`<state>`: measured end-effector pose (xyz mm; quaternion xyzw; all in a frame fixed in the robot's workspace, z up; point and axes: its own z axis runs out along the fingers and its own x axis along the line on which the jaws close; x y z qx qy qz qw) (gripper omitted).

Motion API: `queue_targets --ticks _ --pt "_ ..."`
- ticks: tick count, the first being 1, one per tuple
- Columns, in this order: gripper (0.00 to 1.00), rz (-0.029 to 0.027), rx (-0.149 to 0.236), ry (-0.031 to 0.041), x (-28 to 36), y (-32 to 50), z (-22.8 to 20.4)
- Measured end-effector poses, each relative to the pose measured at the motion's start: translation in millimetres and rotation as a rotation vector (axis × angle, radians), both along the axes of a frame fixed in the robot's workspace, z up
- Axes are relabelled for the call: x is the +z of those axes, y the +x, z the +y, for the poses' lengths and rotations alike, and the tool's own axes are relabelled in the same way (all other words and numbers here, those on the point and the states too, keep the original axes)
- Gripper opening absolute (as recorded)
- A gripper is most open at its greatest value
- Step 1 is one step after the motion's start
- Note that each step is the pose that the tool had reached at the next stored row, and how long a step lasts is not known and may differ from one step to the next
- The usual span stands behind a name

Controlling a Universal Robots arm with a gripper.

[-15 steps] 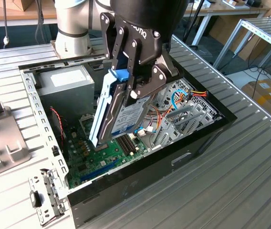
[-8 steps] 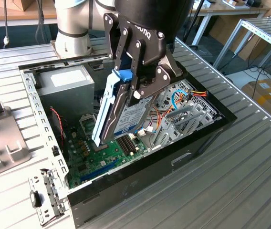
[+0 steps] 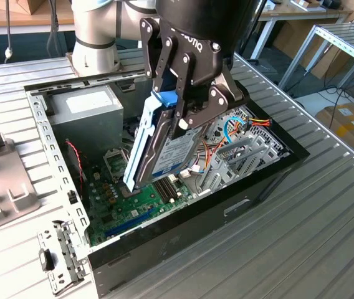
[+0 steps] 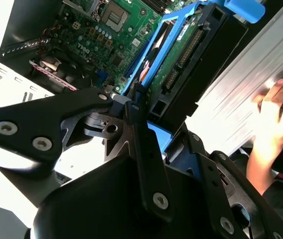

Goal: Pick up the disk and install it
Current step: 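Pick up the disk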

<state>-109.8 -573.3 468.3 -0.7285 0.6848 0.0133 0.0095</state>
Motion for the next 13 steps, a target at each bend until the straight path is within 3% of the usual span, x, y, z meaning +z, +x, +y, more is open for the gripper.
queue_targets --ticks 13 --pt "0.37 0.0000 0.000 -0.0001 -0.1 7.3 -2.2"
